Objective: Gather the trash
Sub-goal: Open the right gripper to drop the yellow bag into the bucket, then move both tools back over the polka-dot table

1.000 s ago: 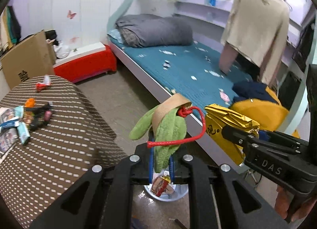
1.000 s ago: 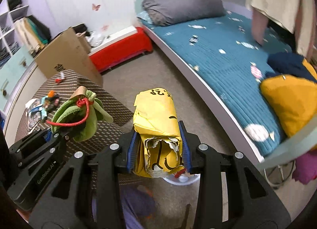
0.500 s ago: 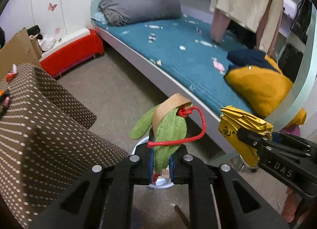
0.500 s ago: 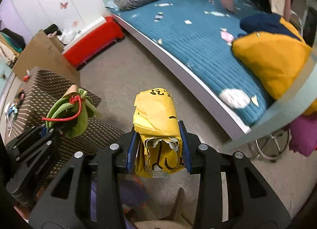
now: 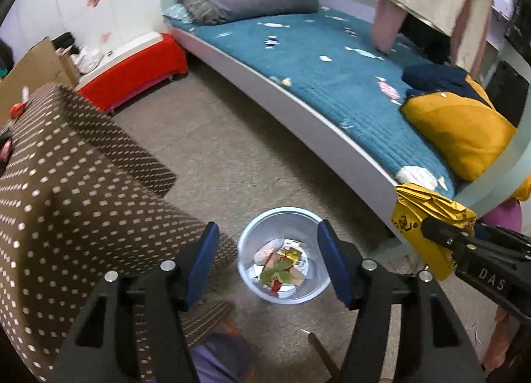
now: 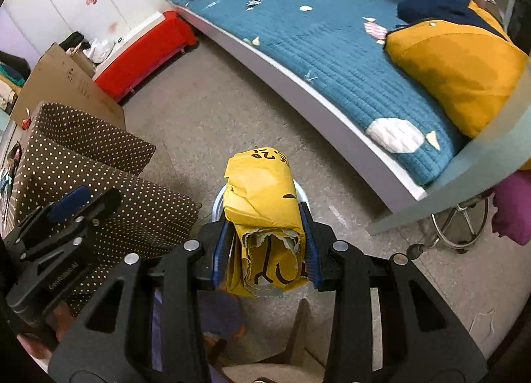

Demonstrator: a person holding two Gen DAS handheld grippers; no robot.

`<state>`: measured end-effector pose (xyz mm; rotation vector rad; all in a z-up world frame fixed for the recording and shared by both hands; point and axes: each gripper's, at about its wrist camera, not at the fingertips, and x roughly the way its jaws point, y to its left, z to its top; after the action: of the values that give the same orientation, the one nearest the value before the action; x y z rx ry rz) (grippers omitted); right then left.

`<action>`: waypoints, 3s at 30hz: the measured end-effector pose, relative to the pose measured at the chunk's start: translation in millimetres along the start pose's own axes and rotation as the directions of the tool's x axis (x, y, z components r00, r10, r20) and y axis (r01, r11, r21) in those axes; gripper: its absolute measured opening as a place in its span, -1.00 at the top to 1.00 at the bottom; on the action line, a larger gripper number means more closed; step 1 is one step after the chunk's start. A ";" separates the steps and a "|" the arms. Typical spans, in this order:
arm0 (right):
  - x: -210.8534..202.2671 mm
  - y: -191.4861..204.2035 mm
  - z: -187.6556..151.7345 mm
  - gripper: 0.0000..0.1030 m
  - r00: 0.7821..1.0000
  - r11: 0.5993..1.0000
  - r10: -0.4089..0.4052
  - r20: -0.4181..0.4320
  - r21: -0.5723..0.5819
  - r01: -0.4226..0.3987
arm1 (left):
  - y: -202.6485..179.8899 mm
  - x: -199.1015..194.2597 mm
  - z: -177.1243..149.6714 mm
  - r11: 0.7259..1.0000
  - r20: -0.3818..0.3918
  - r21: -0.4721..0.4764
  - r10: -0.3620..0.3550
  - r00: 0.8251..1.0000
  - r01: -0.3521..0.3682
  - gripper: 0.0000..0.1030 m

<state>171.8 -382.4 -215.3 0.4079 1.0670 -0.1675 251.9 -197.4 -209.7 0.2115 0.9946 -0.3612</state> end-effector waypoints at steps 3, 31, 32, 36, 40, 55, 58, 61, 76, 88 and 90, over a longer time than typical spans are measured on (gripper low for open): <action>7.3 19.8 4.6 0.27 1.000 0.999 0.017 -0.014 -0.032 -0.017 | 16.9 -5.7 -0.5 1.000 0.008 -0.026 0.014 1.000 -0.014 -0.18; -5.4 63.4 4.5 -0.35 1.000 0.983 -0.005 0.023 -0.182 0.009 | 39.4 -26.0 -4.2 0.996 0.042 -0.087 -0.006 0.999 0.010 -0.18; -9.2 63.5 4.7 -0.35 1.000 0.983 -0.003 0.030 -0.181 0.009 | 39.9 -28.5 -4.9 0.996 0.043 -0.088 -0.016 0.999 0.019 -0.18; -22.7 66.5 5.5 -0.35 0.998 0.984 0.002 0.061 -0.181 0.009 | 39.0 -42.2 -5.5 0.996 0.065 -0.083 -0.035 0.997 0.041 -0.18; -41.4 70.7 7.2 -0.35 0.994 0.983 0.017 0.103 -0.181 0.002 | 39.3 -61.3 -4.7 0.995 0.106 -0.082 -0.046 0.993 0.055 -0.18; -102.5 107.8 3.0 -0.35 0.968 0.969 0.097 0.230 -0.246 -0.039 | 62.8 -136.1 -8.1 0.993 0.258 -0.115 0.012 0.966 0.019 -0.18; -111.6 123.3 -0.7 -0.36 0.962 0.961 0.120 0.244 -0.271 -0.051 | 75.1 -149.1 -10.9 0.991 0.277 -0.135 0.031 0.960 0.007 -0.18; -117.3 138.6 -3.1 -0.38 0.957 0.951 0.145 0.250 -0.302 -0.065 | 88.3 -159.9 -14.6 0.988 0.290 -0.156 0.058 0.955 -0.013 -0.18; -117.8 248.3 -14.3 -0.42 0.944 0.852 0.268 0.192 -0.504 -0.139 | 186.5 -203.0 -48.5 0.936 0.298 -0.334 0.213 0.930 -0.108 -0.22; -95.9 359.5 -18.9 -0.42 0.935 0.716 0.345 0.087 -0.669 -0.202 | 290.3 -223.0 -81.2 0.842 0.238 -0.505 0.348 0.907 -0.190 -0.25; -89.2 379.6 -18.2 -0.42 0.933 0.691 0.354 0.063 -0.690 -0.216 | 304.5 -224.6 -85.4 0.826 0.227 -0.528 0.363 0.904 -0.199 -0.25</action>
<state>238.4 -34.0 -52.4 -0.1137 0.7859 0.4592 193.8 156.4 -61.8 -0.1652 0.6883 0.1440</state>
